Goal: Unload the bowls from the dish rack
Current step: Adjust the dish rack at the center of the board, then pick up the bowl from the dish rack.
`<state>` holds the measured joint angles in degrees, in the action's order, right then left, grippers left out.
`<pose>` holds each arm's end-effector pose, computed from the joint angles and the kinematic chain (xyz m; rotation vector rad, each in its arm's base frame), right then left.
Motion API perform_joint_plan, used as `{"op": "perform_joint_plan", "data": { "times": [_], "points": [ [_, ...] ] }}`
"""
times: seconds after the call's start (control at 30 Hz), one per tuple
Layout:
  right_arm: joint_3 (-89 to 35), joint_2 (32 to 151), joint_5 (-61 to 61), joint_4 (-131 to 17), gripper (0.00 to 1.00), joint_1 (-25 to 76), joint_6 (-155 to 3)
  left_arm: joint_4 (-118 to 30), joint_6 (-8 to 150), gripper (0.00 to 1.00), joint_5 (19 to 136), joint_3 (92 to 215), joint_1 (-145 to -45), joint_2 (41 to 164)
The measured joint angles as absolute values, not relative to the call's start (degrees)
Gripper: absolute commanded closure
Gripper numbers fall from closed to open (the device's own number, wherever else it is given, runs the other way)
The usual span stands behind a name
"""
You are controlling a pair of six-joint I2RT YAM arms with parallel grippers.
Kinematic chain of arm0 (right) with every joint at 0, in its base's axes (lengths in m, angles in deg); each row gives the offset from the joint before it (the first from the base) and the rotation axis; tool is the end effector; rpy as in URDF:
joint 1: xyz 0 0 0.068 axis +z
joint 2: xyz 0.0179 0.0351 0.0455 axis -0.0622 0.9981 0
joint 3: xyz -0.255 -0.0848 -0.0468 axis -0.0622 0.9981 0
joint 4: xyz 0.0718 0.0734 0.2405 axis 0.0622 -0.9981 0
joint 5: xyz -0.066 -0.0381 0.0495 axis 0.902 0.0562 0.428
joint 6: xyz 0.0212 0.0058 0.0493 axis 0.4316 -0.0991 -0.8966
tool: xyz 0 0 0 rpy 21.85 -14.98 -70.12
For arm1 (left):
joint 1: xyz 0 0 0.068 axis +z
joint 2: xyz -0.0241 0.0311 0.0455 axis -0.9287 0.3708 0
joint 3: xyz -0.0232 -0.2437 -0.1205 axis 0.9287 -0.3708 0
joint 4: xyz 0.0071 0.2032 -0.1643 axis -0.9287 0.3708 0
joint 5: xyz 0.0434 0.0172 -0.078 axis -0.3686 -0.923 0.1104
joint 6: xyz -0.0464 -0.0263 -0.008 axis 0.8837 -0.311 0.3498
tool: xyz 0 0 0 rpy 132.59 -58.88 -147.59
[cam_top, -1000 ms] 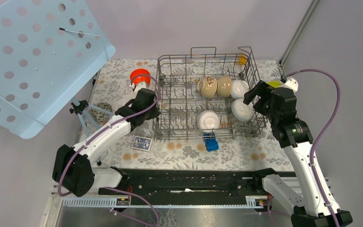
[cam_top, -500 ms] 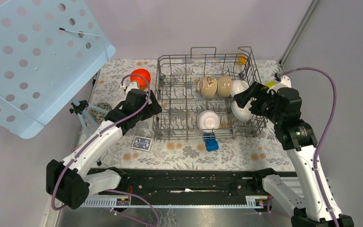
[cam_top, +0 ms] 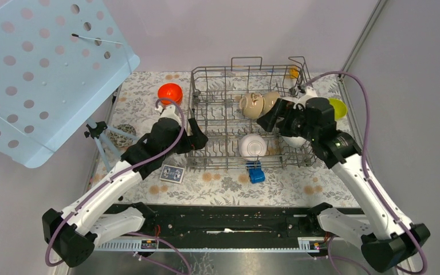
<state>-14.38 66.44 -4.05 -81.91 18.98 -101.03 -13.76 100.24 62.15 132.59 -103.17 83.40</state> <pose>0.1941 0.0881 0.3858 0.0211 1.9771 0.8208 0.1779 -0.1189 0.3103 -0.1920 2.2083 -0.6231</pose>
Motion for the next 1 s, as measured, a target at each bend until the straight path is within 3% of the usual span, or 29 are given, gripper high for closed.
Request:
{"op": "perform_joint_plan", "data": {
  "times": [0.33, 0.5, 0.73, 1.0],
  "points": [
    [-15.50, 79.93, 9.35, -74.04, 0.06, 23.44, -103.13, -17.96, 98.58, 0.03, 62.04, 132.04, -107.02, 83.00],
    [-15.06, 85.63, 14.51, -65.72, 0.02, 23.68, -103.59, -20.80, 97.70, 0.03, 62.15, 130.42, -107.02, 81.34],
    [-21.71, 96.15, 15.30, -62.44, 0.03, 23.16, -101.56, -22.40, 96.06, 0.03, 61.14, 127.89, -107.04, 80.91],
    [-21.18, 101.98, 11.78, -58.90, 0.01, 18.92, -102.89, -21.37, 96.98, 0.04, 56.31, 127.80, -107.41, 82.57]
  ]
}}
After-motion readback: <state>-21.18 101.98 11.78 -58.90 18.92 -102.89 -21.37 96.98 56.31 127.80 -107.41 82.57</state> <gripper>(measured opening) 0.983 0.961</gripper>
